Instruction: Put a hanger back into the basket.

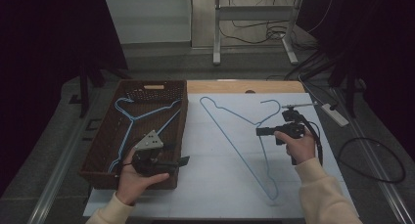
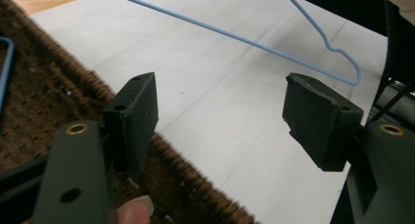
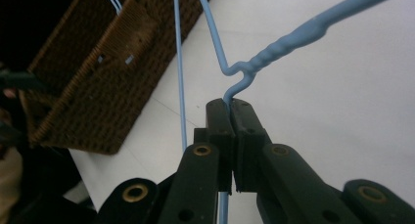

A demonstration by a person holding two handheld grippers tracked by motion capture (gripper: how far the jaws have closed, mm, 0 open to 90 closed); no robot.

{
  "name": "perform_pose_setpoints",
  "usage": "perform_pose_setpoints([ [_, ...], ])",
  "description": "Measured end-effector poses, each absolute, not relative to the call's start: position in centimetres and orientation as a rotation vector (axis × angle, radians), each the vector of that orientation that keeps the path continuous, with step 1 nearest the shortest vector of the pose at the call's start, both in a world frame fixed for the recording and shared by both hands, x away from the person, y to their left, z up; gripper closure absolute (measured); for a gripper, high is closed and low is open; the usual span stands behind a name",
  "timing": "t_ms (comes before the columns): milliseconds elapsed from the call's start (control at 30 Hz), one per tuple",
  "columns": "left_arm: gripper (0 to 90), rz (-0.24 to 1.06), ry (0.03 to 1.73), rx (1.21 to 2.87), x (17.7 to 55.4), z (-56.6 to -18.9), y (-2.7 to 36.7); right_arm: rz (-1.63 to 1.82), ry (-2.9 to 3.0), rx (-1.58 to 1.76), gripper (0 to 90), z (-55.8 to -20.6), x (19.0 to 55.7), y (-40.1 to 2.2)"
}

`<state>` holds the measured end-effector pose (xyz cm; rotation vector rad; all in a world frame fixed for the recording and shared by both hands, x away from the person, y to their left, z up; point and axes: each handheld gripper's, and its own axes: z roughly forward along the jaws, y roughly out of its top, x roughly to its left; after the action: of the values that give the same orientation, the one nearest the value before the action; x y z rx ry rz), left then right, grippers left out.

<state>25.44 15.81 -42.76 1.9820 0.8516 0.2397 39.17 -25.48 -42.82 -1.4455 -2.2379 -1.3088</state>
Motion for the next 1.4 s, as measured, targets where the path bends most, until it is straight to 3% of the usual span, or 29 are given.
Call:
perform_pose_setpoints([
  [1400, 30.5, 0.105, 0.733, 2.072, 28.0, -42.7, 6.2, -1.524, -2.082, -1.494, 88.4, -43.8, 36.5, -24.8],
])
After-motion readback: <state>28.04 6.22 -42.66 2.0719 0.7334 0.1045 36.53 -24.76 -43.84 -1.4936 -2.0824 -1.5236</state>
